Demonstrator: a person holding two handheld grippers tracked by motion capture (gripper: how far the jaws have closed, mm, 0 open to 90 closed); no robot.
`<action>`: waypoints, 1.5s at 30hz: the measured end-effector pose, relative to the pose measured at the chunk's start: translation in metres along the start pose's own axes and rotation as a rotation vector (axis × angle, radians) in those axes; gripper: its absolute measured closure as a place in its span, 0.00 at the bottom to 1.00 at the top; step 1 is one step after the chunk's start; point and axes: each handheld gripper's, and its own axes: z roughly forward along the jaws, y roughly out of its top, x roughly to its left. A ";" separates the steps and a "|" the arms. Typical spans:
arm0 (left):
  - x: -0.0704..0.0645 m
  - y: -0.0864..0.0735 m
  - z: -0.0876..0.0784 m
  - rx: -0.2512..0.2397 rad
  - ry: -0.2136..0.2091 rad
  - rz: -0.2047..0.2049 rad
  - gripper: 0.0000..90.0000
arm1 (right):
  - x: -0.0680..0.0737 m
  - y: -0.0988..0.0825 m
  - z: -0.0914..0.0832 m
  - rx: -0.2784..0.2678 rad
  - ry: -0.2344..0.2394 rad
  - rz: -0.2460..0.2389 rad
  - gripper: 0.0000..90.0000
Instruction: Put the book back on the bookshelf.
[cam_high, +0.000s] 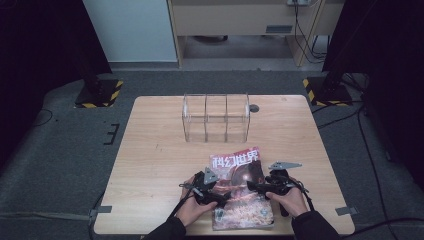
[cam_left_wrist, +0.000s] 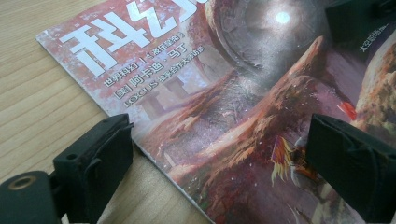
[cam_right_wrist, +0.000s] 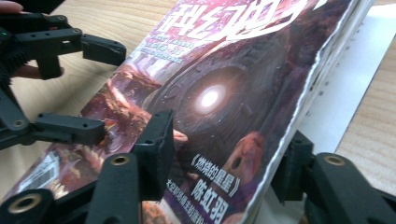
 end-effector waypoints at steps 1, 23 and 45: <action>0.000 0.000 0.000 0.000 0.000 0.000 0.08 | 0.000 0.000 0.000 0.000 0.000 0.000 0.55; 0.013 0.000 -0.008 -0.040 -0.030 -0.043 0.18 | 0.010 0.018 -0.025 -0.170 0.073 -0.064 0.96; 0.017 -0.001 -0.007 -0.039 -0.127 -0.079 0.38 | 0.008 0.010 -0.010 -0.050 -0.031 -0.122 0.91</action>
